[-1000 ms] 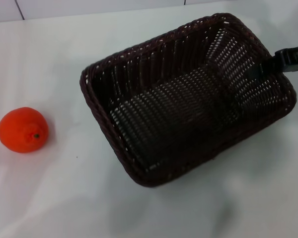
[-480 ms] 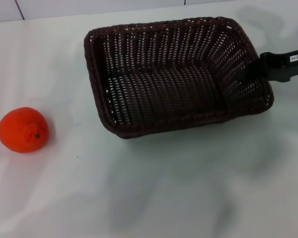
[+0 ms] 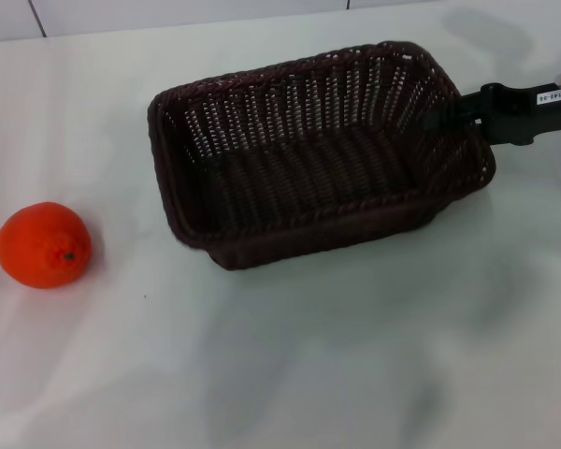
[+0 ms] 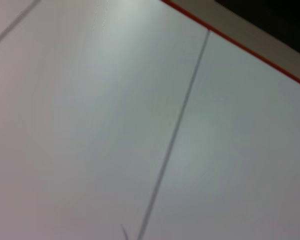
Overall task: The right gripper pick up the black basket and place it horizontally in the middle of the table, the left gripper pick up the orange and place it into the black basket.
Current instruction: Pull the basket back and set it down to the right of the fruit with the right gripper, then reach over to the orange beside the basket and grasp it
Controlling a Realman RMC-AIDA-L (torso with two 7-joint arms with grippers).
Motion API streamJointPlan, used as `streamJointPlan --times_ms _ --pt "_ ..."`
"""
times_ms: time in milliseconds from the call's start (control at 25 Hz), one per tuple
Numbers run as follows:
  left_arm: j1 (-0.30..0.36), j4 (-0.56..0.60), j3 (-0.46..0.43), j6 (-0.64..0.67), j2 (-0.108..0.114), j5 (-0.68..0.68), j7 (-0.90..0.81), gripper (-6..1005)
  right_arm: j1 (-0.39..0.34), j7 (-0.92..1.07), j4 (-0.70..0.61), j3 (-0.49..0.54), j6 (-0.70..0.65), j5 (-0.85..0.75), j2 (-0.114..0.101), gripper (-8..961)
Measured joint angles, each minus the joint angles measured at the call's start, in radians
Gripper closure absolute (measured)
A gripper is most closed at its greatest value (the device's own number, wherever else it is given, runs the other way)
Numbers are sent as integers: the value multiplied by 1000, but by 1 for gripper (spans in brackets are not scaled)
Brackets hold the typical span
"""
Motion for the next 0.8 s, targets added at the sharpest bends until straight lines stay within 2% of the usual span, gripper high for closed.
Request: streamJointPlan --times_ms 200,280,400,560,800 --pt "63 -109 159 101 3 40 5 230 -17 -4 -11 10 6 20 -15 412" --pt "86 -145 193 144 5 80 5 240 -30 -8 -14 12 5 50 -24 310" --pt "110 -178 217 204 9 152 5 250 -52 -17 -15 12 -16 120 -36 82" --pt "115 -182 220 285 10 222 5 249 -73 -48 -16 13 -33 219 -41 81" --pt "108 -184 224 397 4 310 19 266 -61 -64 -16 14 -36 237 -41 78"
